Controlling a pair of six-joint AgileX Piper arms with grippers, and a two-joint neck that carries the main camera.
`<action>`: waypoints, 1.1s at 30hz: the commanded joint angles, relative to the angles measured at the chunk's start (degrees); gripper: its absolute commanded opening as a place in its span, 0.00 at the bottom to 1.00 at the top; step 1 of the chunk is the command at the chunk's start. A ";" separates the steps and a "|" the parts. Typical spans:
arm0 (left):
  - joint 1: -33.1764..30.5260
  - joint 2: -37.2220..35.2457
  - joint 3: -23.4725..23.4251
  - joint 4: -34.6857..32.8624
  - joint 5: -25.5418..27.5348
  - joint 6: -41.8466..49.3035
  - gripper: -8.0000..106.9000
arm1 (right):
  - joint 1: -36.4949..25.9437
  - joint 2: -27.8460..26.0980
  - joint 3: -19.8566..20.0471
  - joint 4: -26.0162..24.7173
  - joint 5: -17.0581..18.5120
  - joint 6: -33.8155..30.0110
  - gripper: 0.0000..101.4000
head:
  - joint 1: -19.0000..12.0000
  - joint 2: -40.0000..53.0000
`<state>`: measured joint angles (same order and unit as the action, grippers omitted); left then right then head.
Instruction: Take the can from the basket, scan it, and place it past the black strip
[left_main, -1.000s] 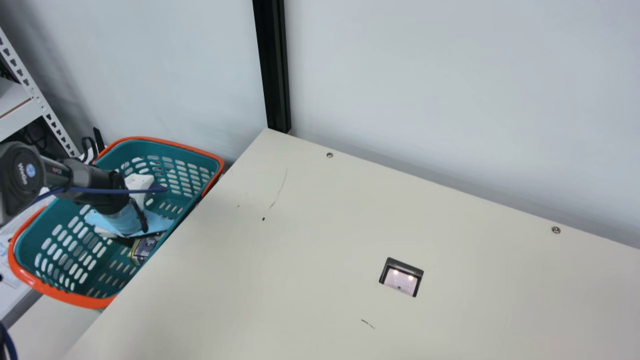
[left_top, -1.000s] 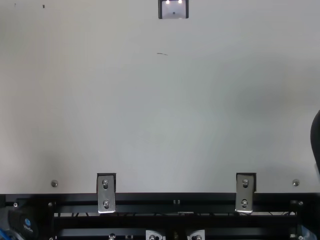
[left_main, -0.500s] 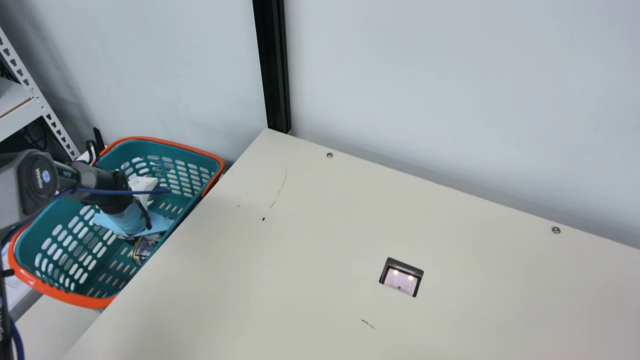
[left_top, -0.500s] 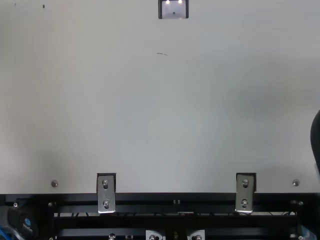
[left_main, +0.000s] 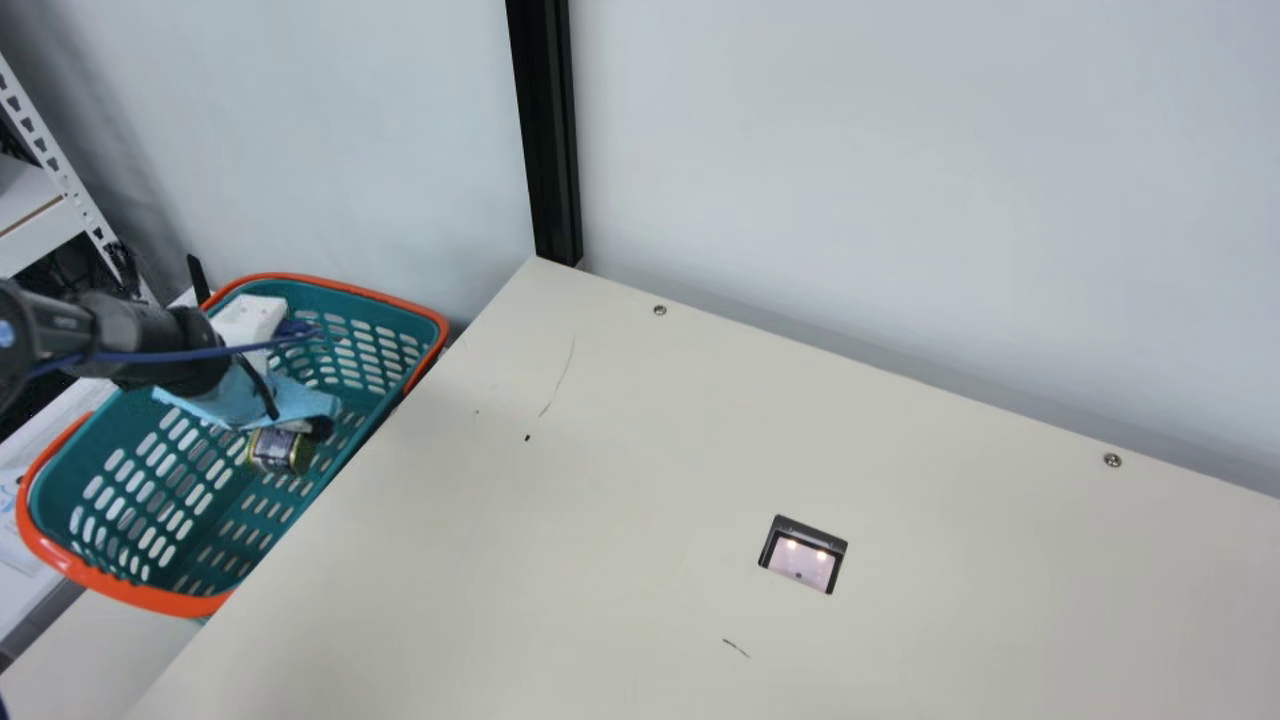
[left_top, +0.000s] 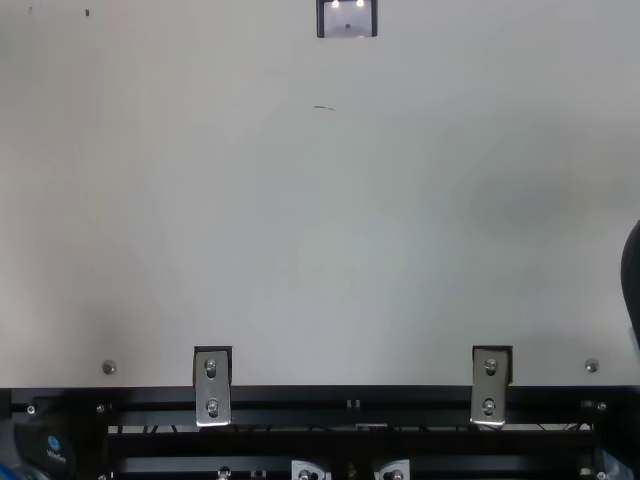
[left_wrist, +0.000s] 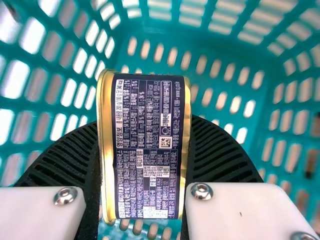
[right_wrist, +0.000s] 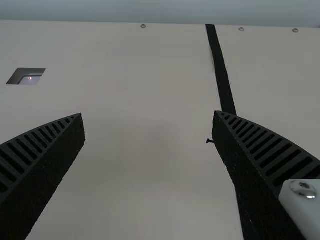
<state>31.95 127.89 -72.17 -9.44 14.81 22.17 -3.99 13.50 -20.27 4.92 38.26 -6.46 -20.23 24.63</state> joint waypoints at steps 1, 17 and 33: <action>0.04 -6.95 2.86 -2.47 -1.16 2.10 0.16 | 0.00 0.00 0.00 0.00 0.00 0.00 1.00 | -2.29 1.14; 0.92 -31.67 11.46 -3.09 -4.03 2.39 0.16 | 0.00 0.00 0.00 0.00 0.00 0.00 1.00 | -2.29 1.14; -3.30 -48.47 9.88 -6.98 13.53 -2.43 0.16 | 0.00 0.00 0.00 0.00 0.00 0.00 1.00 | -2.29 1.14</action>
<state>28.86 80.75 -62.10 -15.92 24.74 19.66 -3.99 13.50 -20.27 4.92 38.26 -6.46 -20.23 24.63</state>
